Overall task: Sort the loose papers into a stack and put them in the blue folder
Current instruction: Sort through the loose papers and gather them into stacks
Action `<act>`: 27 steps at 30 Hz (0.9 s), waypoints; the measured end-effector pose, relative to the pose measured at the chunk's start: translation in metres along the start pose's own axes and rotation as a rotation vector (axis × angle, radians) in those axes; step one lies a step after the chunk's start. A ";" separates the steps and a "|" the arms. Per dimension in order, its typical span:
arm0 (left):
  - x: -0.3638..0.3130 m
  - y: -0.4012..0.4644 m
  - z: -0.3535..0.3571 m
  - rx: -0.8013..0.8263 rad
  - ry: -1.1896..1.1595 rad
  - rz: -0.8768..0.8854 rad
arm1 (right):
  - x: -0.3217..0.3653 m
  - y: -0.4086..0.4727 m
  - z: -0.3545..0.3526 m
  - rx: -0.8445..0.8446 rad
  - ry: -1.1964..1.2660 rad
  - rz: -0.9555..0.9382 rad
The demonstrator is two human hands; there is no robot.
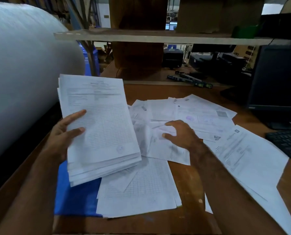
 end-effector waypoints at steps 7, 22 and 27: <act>0.026 -0.002 0.063 0.052 -0.005 -0.033 | -0.121 -0.089 -0.021 0.092 -0.225 0.851; 0.038 0.001 0.067 0.051 0.050 -0.027 | -0.075 -0.100 -0.029 -0.056 -0.230 0.551; 0.039 -0.008 0.083 0.072 0.053 -0.055 | -0.130 -0.109 -0.036 -0.014 -0.211 0.650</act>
Point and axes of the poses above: each hand's wrist, its own y-axis towards the middle knuckle, its own z-axis out of the palm, x = y × z, the point moved 10 cm from there along y, towards the middle knuckle, and after that the axes turned 5 degrees about -z, right-handed, at the moved point
